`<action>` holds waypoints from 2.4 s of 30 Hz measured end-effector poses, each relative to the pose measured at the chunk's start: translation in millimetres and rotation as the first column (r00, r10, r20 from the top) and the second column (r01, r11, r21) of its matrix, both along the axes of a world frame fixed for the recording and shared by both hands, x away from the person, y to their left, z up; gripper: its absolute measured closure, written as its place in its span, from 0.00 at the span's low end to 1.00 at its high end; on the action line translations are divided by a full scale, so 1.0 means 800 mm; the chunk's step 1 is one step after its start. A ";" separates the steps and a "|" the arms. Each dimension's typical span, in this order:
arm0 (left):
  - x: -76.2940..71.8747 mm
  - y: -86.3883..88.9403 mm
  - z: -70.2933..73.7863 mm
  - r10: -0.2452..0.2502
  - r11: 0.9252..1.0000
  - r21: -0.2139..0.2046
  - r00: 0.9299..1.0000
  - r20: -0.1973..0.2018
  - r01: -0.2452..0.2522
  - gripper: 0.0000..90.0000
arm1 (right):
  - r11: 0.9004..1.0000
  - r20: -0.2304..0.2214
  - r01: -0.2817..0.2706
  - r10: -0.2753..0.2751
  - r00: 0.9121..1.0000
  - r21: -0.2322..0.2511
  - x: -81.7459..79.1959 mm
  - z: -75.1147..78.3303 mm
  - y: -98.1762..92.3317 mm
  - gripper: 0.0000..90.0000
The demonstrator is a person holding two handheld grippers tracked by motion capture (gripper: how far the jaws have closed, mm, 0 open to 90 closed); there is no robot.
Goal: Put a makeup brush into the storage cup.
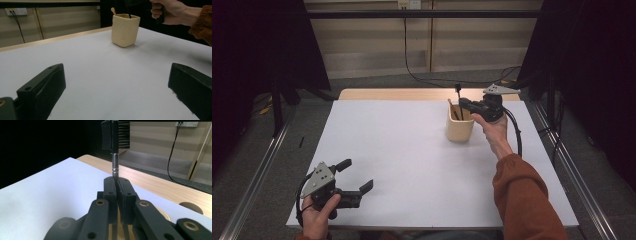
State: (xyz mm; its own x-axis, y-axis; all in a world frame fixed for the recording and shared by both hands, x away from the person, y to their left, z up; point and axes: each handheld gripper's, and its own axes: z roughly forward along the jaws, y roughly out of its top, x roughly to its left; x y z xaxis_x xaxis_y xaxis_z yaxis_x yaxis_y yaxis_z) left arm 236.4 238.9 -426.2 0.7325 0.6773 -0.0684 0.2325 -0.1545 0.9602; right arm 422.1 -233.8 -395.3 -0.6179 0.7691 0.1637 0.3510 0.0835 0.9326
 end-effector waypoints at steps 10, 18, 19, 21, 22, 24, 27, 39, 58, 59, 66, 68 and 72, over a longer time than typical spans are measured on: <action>0.004 -0.003 -0.001 -0.001 1.000 0.001 1.000 -0.007 0.001 0.01 | 1.000 -0.024 0.005 -0.004 1.000 0.008 0.003 -0.008 -0.002 0.95; 0.004 -0.003 -0.001 -0.002 1.000 0.001 1.000 -0.006 0.002 0.01 | 1.000 -0.030 0.015 -0.014 0.999 0.014 0.001 -0.010 -0.004 0.89; 0.004 -0.003 -0.001 -0.002 1.000 0.002 1.000 -0.006 0.002 0.01 | 1.000 -0.030 0.015 -0.015 0.999 0.015 0.001 -0.010 -0.005 0.89; 0.004 -0.003 -0.001 -0.002 1.000 0.002 1.000 -0.007 0.002 0.01 | 1.000 -0.024 0.010 -0.010 1.000 0.024 0.000 -0.010 -0.006 0.86; 0.004 -0.003 -0.001 -0.002 1.000 0.002 1.000 -0.006 0.002 0.01 | 1.000 -0.022 0.013 -0.012 1.000 0.027 -0.001 -0.010 -0.006 0.83; 0.004 -0.003 -0.001 -0.002 1.000 0.002 1.000 -0.006 0.002 0.01 | 1.000 -0.022 0.011 -0.011 1.000 0.028 -0.001 -0.010 -0.005 0.76; 0.003 -0.002 -0.001 0.002 1.000 0.001 1.000 -0.005 -0.002 0.01 | 0.999 -0.016 0.010 -0.009 1.000 0.032 -0.003 -0.009 -0.004 0.69; -0.001 0.000 -0.001 0.004 1.000 -0.003 1.000 -0.002 -0.004 0.01 | 1.000 0.000 0.009 -0.009 1.000 0.029 -0.021 0.000 -0.002 0.21; -0.002 0.000 0.001 0.010 1.000 0.002 1.000 0.003 -0.010 0.01 | 0.998 0.001 0.052 -0.052 0.999 0.025 -0.060 -0.003 -0.008 0.03; -0.002 0.000 0.001 0.011 1.000 0.002 1.000 0.003 -0.011 0.01 | 0.998 0.000 0.048 -0.048 0.999 0.026 -0.062 -0.003 -0.009 0.03; -0.002 0.002 0.001 0.015 1.000 -0.002 1.000 0.006 -0.015 0.01 | 0.998 0.007 0.059 -0.059 0.998 0.024 -0.076 -0.004 -0.015 0.03; -0.001 0.002 0.001 0.018 1.000 -0.001 1.000 0.007 -0.018 0.01 | 0.998 0.006 0.067 -0.067 0.998 0.020 -0.080 -0.005 -0.017 0.03; -0.001 0.003 0.001 0.023 1.000 -0.003 1.000 0.006 -0.023 0.01 | 0.998 0.005 0.066 -0.066 0.998 0.021 -0.089 -0.005 -0.020 0.03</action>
